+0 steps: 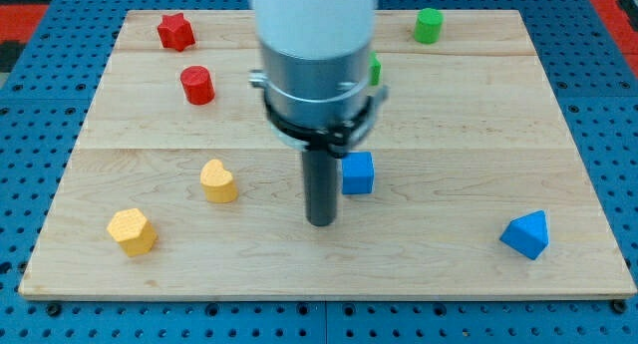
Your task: Slightly push the red star towards the bottom
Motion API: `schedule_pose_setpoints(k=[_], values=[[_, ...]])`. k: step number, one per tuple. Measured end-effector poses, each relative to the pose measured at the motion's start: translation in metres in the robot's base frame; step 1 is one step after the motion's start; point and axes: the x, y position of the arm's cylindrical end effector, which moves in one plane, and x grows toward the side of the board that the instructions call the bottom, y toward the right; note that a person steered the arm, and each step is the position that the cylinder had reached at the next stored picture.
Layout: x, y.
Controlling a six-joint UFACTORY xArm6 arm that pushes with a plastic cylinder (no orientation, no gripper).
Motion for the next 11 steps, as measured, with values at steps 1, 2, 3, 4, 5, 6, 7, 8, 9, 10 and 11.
schedule_pose_setpoints(k=[1, 2, 3, 4, 5, 6, 7, 8, 9, 10, 11], values=[[0.001, 0.0], [0.002, 0.001], [0.038, 0.018], [0.052, 0.023], [0.052, 0.023], [0.052, 0.023], [0.052, 0.023], [0.052, 0.023], [0.05, 0.023], [0.05, 0.022], [0.05, 0.013]])
